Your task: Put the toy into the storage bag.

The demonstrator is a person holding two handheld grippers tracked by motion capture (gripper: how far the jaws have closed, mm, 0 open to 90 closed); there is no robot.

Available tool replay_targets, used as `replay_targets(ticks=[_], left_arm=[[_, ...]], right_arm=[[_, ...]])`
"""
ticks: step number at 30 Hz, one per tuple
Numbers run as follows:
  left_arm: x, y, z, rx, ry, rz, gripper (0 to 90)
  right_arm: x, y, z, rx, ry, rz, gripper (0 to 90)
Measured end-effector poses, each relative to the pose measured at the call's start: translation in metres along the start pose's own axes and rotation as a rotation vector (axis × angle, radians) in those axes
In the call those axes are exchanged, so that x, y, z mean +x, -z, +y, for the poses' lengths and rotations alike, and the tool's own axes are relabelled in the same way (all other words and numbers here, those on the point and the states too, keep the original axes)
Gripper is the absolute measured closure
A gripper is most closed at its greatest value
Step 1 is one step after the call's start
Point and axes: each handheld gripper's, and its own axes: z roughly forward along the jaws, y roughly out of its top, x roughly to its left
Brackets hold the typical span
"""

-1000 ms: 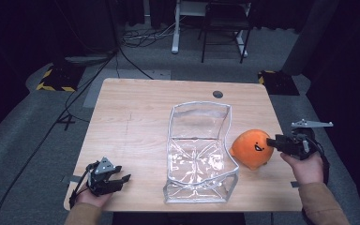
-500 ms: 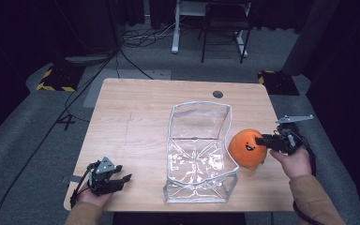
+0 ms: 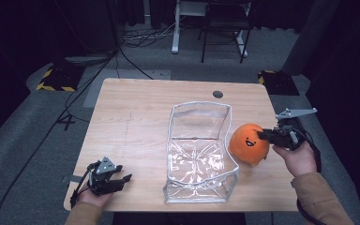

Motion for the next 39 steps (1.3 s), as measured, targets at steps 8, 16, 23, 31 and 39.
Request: replay_targets(ticks=[8,16,23,31,39], left_arm=[[-0.001,-0.002,0.0,-0.005,-0.014,0.008,43.4],[-0.001,-0.004,0.002,-0.007,-0.032,0.013,42.2],[0.0,-0.005,0.003,-0.007,-0.027,0.013,41.0],[-0.001,-0.007,0.004,-0.003,-0.042,0.031,40.6],[-0.004,-0.008,0.005,0.003,-0.059,0.046,39.3]], right_arm=[[0.001,0.029,0.015,-0.036,0.015,-0.023,78.4],[0.001,0.056,0.026,-0.072,0.029,-0.04,78.4],[0.001,0.071,0.034,-0.081,0.033,-0.042,78.4],[0.002,0.082,0.042,-0.092,0.045,-0.038,78.4],[0.001,0.093,0.052,-0.108,0.057,-0.039,78.5]])
